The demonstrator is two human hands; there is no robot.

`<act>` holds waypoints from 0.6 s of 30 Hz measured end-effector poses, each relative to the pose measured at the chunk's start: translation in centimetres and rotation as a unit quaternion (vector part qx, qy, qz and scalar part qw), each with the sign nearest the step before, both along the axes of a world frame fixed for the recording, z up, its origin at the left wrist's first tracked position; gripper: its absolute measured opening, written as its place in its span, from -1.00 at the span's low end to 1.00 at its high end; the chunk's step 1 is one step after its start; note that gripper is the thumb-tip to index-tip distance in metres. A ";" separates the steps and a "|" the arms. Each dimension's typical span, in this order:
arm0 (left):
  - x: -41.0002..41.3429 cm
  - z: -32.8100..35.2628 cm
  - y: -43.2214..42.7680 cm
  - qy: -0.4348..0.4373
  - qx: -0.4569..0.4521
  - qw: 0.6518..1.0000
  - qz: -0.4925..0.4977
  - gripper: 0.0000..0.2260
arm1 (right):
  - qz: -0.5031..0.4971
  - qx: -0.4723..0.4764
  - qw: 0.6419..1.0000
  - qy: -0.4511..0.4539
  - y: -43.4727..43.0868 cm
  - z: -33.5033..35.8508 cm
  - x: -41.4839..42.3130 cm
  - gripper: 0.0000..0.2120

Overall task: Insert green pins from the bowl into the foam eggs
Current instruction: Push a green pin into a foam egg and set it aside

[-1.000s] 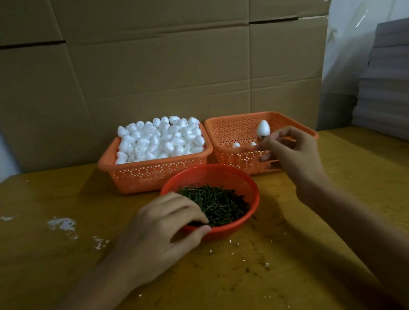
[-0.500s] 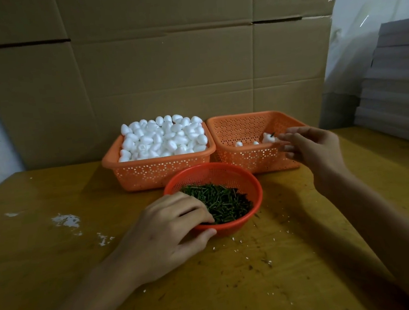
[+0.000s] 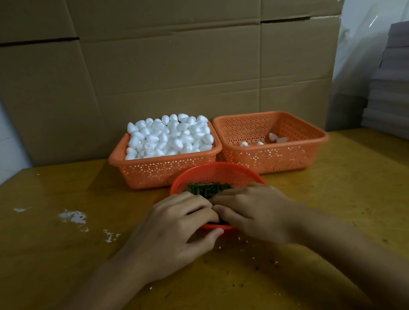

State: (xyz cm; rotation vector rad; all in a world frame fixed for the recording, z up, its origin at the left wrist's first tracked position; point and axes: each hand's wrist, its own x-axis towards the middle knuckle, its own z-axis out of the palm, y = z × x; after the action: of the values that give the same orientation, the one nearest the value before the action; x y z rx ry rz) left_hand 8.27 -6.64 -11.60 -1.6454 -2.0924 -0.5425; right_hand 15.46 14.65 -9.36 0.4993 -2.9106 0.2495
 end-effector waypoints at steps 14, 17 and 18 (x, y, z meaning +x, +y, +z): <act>-2.0 1.1 -0.5 0.016 0.145 0.986 0.075 -0.80 | -0.048 0.028 0.996 -0.075 -0.2 0.6 -0.1 -0.57; -3.9 2.2 -0.5 0.029 0.160 0.968 0.193 -0.83 | -0.047 0.025 0.995 -0.083 -0.2 0.7 0.0 -0.56; -4.8 2.6 -0.5 0.019 0.152 0.960 0.236 -0.84 | -0.048 0.025 0.995 -0.083 -0.2 0.7 0.0 -0.56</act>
State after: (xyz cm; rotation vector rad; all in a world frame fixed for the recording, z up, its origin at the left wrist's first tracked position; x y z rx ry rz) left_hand 3.43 -7.19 -8.97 -0.9364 -2.1436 -0.6230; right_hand 15.45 14.43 -8.65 0.3594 -3.0999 0.2143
